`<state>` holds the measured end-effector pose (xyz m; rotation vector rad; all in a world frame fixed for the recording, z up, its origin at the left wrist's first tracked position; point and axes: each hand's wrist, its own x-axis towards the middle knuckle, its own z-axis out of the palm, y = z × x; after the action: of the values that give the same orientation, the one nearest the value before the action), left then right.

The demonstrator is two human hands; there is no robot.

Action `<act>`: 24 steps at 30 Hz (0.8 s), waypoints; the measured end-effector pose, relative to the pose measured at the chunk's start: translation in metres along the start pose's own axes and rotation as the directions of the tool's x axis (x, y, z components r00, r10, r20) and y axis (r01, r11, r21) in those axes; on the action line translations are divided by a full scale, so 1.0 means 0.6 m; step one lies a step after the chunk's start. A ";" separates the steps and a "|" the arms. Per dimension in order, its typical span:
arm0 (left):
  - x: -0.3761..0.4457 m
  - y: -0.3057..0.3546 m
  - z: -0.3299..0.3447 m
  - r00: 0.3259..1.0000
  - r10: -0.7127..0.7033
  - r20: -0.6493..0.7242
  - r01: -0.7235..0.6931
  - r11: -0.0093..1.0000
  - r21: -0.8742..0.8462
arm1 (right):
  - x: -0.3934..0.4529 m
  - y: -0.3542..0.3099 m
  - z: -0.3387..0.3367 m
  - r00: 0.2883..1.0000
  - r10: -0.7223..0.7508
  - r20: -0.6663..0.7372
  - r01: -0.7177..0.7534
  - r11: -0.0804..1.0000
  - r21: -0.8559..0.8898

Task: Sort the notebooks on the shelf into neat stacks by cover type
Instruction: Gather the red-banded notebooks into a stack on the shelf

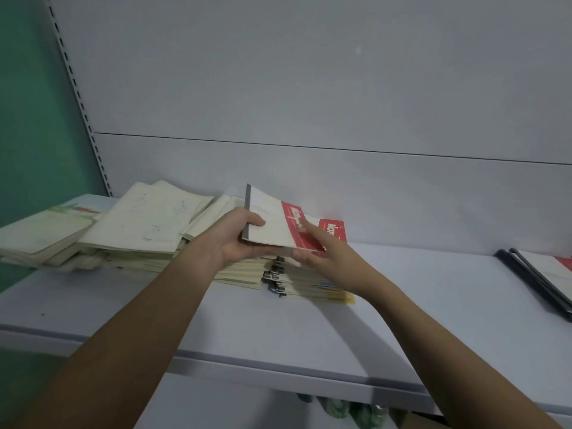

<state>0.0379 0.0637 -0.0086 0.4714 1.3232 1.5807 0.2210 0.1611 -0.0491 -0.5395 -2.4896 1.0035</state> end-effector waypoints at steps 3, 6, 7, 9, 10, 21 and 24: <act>-0.004 0.012 -0.030 0.994 0.085 -0.064 -0.085 0.996 -0.005 | 0.002 0.018 -0.004 0.997 0.077 -0.027 -0.081 0.973 -0.217; -0.010 0.019 -0.058 0.988 0.125 -0.088 -0.122 0.992 0.045 | 0.007 0.039 0.014 0.994 0.100 0.038 -0.073 0.889 -0.452; -0.012 0.020 -0.066 0.986 0.135 -0.094 -0.128 0.989 0.071 | 0.006 0.041 0.019 0.995 0.097 0.029 -0.071 0.871 -0.485; -0.015 0.021 -0.083 0.982 0.150 -0.112 -0.138 0.985 0.108 | 0.004 0.044 0.016 0.997 0.075 0.003 -0.064 0.876 -0.478; -0.017 0.022 -0.091 0.981 0.152 -0.122 -0.137 0.983 0.118 | 0.002 0.046 0.008 0.997 0.072 0.003 -0.064 0.899 -0.432; -0.019 -0.002 -0.059 0.991 0.051 -0.122 -0.045 0.998 0.052 | 0.013 -0.033 0.020 0.973 -0.094 -0.210 0.072 0.991 -0.111; -0.020 -0.006 -0.049 0.998 0.024 -0.058 -0.020 0.998 0.060 | 0.010 -0.039 0.042 0.991 -0.116 0.060 0.127 0.966 -0.226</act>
<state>0.0216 0.0380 -0.0184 0.4804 1.4173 1.5873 0.1989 0.1340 -0.0475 -0.4283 -2.6620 0.6943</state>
